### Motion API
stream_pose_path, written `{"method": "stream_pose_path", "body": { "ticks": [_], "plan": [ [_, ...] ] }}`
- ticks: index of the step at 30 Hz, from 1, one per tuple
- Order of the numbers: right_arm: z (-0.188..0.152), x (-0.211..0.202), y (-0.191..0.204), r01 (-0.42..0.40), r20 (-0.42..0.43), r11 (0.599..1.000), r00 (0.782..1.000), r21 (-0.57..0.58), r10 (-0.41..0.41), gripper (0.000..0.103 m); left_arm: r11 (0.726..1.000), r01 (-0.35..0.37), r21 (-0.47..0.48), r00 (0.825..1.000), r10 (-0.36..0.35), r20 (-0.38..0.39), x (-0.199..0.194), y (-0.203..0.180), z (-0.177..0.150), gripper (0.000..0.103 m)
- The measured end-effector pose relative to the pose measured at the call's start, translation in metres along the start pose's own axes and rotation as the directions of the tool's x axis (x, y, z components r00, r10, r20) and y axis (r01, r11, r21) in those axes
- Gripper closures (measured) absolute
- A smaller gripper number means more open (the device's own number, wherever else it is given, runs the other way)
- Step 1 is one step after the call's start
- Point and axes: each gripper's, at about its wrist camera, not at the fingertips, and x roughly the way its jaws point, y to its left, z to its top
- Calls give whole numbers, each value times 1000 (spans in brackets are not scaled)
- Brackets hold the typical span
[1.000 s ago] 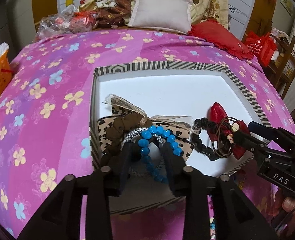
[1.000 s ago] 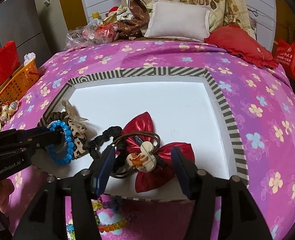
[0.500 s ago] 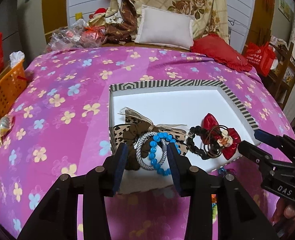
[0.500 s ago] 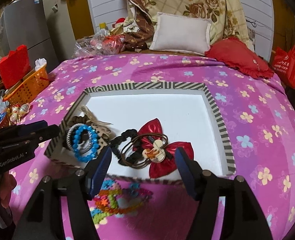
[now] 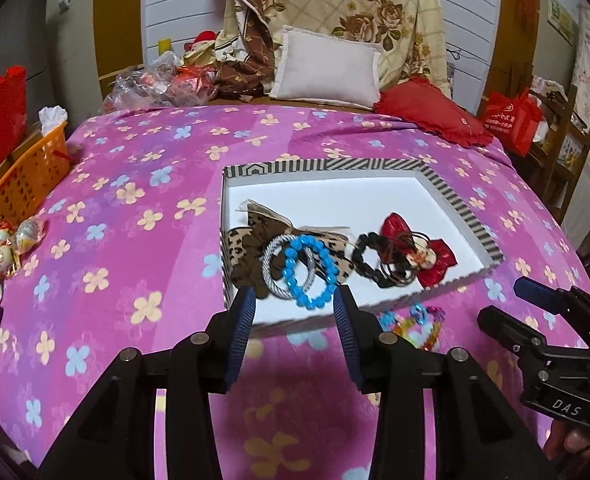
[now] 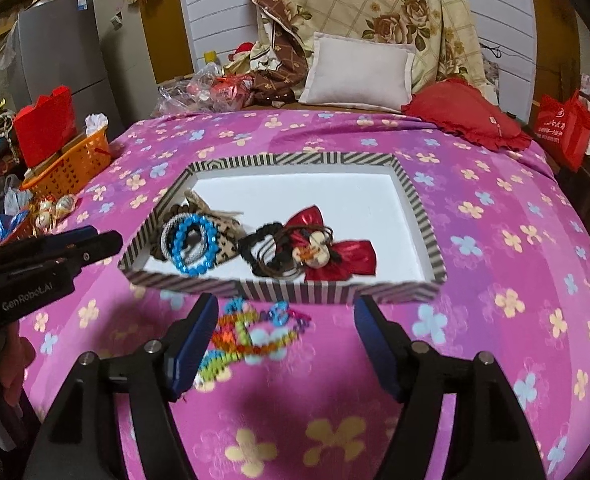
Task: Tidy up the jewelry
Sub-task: 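Withdraw both tools toward the colourful beaded bracelets beside the box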
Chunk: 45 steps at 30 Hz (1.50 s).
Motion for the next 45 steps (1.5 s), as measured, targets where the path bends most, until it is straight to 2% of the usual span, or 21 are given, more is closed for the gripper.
{"method": "stream_pose_path", "body": {
  "ticks": [16,27,32,42,45],
  "plan": [
    [-33,-17,-9,35,-39,999,999,6,-34,29,1000,12,7,999,-12,-37,-15,-3,-33,81],
    [-43,13,-18,18,-88,999,996,35,-15,31,1000,12,-11,996,-13,-91,-5,3,-52,81],
    [-32,34,-25,21,-104,998,994,54,-15,47,1000,20,-13,995,-22,-99,-2,3,-54,81],
    [-13,69,-10,8,-135,1000,991,-18,-10,60,999,31,-24,990,-34,-135,11,4,-59,81],
    [-15,81,-8,24,-157,999,987,-34,-29,74,999,36,-21,990,-38,-139,12,3,-59,81]
  ]
}}
